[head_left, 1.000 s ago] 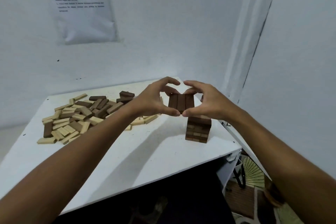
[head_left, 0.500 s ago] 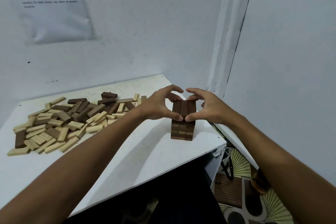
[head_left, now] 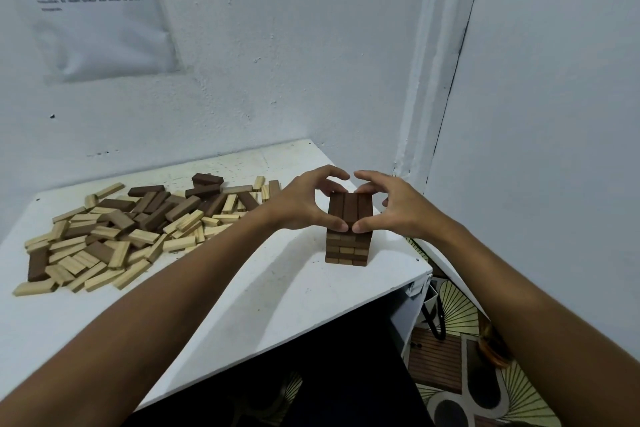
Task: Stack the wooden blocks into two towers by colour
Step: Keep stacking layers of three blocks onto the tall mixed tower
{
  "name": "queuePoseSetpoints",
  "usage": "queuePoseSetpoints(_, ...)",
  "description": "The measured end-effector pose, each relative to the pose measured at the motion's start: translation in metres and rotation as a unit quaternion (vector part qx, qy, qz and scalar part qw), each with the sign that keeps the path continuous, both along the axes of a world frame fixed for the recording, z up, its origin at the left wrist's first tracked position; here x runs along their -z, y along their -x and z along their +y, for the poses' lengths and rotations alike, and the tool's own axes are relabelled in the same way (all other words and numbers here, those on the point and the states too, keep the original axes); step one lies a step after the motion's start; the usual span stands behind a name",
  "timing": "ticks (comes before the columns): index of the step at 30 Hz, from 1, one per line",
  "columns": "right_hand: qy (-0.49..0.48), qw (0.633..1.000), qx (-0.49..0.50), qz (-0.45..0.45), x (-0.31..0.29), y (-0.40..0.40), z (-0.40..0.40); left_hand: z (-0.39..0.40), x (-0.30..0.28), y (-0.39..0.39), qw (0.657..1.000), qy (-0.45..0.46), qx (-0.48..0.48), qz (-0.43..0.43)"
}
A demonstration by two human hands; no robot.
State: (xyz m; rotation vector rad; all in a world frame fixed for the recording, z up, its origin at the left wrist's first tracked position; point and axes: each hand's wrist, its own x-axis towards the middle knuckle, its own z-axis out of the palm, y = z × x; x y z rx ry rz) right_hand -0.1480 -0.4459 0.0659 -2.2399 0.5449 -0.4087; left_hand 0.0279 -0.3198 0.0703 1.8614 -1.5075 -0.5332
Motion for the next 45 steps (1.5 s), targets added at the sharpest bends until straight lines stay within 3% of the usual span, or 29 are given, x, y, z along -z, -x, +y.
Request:
queuePoseSetpoints(19,-0.008,1.0,0.0,-0.013,0.002,0.005,-0.002,0.002,0.002,0.003,1.0,0.01,0.003,-0.019)
queuePoseSetpoints(25,-0.031,0.999,0.012,-0.038,0.004,0.015,-0.004,0.011,0.006,0.001,0.999,0.023,-0.013,0.019)
queuePoseSetpoints(45,-0.039,0.999,0.013,-0.034,0.011,0.017,-0.003,0.013,0.013,-0.001,1.0,0.017,-0.007,0.023)
